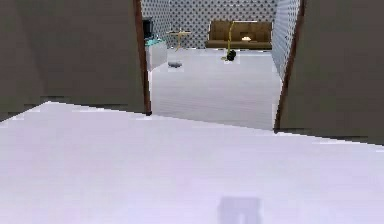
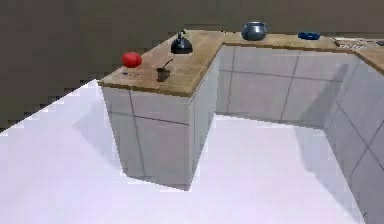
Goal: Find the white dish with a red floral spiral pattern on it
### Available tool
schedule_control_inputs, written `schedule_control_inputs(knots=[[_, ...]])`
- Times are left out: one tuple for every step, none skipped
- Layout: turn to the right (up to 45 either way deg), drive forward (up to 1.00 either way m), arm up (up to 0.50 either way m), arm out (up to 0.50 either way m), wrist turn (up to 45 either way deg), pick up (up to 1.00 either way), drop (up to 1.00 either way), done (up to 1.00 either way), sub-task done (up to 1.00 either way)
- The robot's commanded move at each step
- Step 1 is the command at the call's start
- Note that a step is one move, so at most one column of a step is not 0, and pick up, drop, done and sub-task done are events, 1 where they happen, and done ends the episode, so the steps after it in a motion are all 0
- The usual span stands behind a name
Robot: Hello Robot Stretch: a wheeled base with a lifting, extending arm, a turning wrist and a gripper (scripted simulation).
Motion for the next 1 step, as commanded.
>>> schedule_control_inputs(knots=[[0.0,1.0,0.0,0.0,0.0,0.0,0.0,0.0,0.0]])
